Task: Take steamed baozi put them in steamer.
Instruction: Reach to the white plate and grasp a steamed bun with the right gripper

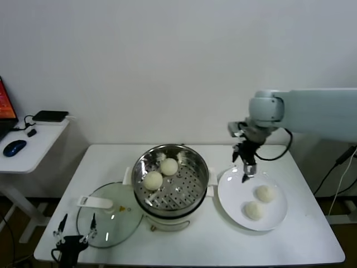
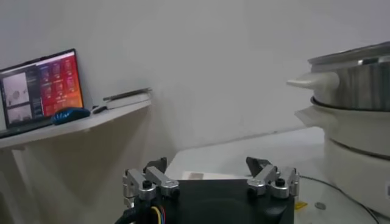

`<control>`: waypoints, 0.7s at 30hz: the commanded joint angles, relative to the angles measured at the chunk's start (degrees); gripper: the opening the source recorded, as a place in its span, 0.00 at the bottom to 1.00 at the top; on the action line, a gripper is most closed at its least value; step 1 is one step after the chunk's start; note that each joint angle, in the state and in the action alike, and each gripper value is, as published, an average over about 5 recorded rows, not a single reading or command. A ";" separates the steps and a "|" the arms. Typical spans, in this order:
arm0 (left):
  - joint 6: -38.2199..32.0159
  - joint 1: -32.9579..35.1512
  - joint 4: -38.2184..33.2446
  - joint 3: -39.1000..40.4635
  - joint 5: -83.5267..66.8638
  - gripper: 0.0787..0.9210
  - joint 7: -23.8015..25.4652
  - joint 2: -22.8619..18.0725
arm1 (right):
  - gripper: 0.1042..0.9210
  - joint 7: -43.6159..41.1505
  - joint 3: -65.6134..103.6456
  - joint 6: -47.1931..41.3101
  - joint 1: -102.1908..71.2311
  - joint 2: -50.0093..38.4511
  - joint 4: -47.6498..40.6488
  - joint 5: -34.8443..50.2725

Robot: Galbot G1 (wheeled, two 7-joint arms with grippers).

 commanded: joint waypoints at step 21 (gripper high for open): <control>-0.46 0.03 1.22 -0.39 0.86 0.88 -0.18 -2.60 | 0.88 6.86 14.46 -1.97 -29.55 -12.44 -4.53 -15.86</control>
